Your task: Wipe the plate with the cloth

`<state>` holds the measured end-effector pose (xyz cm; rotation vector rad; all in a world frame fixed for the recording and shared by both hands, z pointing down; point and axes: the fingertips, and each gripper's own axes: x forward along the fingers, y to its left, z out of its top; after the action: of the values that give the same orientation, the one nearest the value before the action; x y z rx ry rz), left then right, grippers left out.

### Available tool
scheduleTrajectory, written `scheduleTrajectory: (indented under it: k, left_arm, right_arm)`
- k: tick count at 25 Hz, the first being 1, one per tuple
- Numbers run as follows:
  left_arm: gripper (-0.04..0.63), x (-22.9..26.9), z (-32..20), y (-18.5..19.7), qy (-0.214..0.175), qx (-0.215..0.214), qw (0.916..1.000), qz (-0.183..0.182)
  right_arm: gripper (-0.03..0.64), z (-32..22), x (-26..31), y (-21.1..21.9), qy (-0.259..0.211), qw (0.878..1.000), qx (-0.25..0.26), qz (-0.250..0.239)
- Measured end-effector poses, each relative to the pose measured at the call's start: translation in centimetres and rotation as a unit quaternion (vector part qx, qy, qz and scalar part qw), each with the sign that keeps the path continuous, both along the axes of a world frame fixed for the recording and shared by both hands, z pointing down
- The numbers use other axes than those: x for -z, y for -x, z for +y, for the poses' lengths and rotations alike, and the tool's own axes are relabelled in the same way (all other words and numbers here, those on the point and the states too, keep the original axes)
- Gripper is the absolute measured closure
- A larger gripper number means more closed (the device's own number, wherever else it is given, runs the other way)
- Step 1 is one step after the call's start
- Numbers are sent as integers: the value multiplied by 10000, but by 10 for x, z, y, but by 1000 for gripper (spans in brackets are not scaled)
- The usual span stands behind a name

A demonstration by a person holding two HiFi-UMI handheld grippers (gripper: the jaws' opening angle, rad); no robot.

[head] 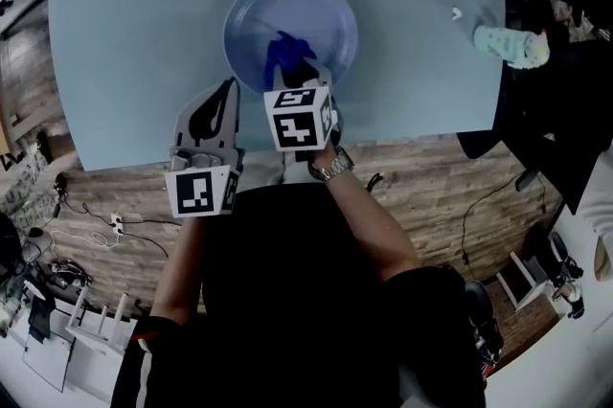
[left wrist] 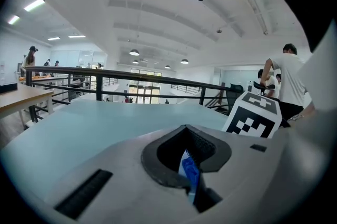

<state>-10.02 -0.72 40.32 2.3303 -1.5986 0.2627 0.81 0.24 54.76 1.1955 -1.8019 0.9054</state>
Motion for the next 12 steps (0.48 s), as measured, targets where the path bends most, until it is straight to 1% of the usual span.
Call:
scheduleTrajectory:
  k: [12]
  left_arm:
    - [594, 1, -6, -31, -30, -436, 9990, 26]
  right_arm:
    - [497, 0, -1, -35, 77, 9989, -439, 133]
